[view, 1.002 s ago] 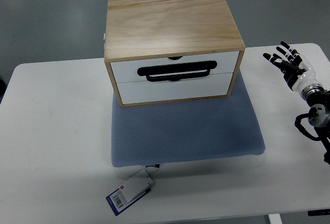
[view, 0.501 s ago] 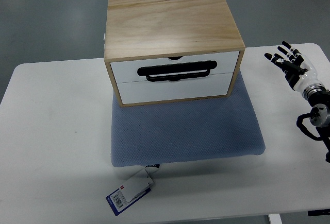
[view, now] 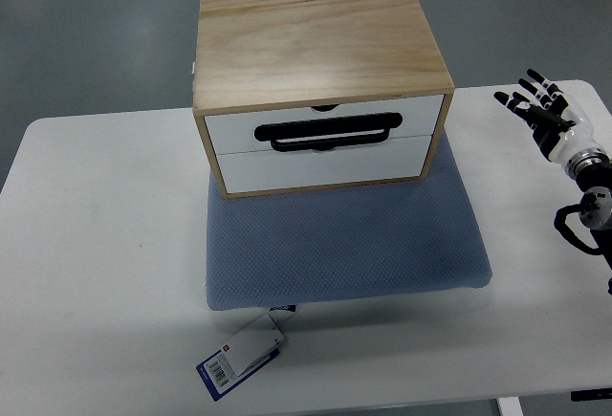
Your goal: Open wood drawer with right hand
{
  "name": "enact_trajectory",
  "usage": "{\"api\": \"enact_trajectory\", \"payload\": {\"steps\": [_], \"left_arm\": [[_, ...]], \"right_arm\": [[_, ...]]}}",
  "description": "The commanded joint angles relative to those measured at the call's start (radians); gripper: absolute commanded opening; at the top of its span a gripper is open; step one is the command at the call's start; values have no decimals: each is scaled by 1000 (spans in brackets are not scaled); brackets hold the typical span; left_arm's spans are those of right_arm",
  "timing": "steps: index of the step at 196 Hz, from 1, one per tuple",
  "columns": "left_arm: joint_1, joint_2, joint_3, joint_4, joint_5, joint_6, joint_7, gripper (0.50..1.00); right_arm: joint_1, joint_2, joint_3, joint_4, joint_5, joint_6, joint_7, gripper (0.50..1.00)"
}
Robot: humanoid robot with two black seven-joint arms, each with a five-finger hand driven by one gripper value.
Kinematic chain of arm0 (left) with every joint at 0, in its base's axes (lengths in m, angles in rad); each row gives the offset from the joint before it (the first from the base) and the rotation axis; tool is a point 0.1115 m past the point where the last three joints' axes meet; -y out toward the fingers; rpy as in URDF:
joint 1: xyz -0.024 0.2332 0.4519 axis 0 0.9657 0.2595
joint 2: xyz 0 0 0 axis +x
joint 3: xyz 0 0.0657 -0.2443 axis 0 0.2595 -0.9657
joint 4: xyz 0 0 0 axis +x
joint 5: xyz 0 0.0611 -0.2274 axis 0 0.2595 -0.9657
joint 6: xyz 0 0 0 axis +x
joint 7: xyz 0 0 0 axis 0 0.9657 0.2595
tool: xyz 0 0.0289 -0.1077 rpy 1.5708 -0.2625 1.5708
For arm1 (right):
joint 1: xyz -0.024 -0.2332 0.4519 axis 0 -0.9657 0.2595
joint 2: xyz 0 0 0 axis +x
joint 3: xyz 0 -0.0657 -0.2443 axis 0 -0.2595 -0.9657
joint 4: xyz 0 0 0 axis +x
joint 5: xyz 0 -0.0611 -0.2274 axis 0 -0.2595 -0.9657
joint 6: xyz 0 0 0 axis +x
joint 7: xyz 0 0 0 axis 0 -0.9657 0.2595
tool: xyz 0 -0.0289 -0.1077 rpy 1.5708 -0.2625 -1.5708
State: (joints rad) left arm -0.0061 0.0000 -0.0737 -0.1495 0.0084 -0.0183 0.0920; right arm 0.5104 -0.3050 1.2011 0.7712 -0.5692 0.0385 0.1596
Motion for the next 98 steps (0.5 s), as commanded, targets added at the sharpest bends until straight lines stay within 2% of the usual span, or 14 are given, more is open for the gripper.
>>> {"api": "enact_trajectory", "payload": {"steps": [1, 98], "left_arm": [[0, 0, 0, -1, 1, 0, 0, 1000], [0, 0, 0, -1, -1, 0, 0, 1000]], "right_arm": [[0, -2, 0, 0, 0, 0, 0, 932], [5, -48, 2, -1, 0, -3, -2, 932]]}}
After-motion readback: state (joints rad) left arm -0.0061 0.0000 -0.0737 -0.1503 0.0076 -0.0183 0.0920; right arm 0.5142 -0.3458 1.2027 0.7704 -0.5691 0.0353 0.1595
